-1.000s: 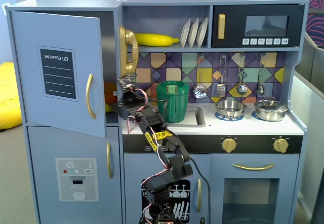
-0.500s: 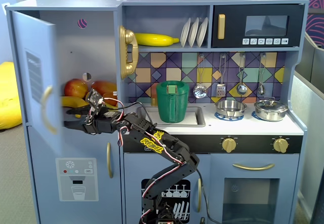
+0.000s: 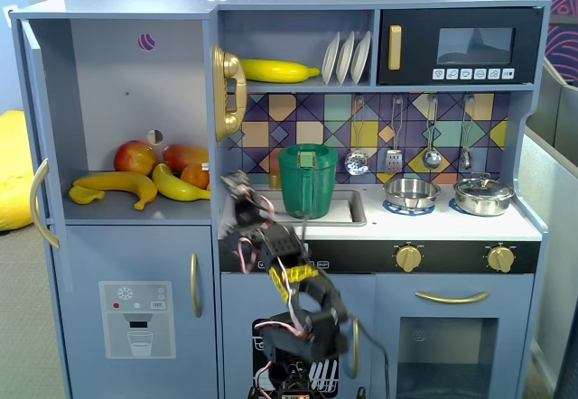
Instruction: Open the left cabinet door
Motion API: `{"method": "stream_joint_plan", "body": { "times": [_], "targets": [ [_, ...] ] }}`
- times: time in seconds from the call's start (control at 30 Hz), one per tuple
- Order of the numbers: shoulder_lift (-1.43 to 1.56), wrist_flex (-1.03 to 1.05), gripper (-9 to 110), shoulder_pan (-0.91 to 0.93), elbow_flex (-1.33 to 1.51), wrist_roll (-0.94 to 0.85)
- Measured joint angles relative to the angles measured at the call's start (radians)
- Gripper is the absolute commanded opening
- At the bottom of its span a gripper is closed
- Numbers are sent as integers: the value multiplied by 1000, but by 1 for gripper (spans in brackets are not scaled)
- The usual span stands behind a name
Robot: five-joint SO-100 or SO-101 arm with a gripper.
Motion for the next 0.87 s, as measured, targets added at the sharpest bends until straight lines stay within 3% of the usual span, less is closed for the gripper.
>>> {"method": "stream_joint_plan", "body": {
  "times": [0.17,0.37,0.87],
  "targets": [
    [242,250,0,215,250,127],
    [293,466,0,360,405,242],
    [311,588,1,431,529,288]
  ]
}}
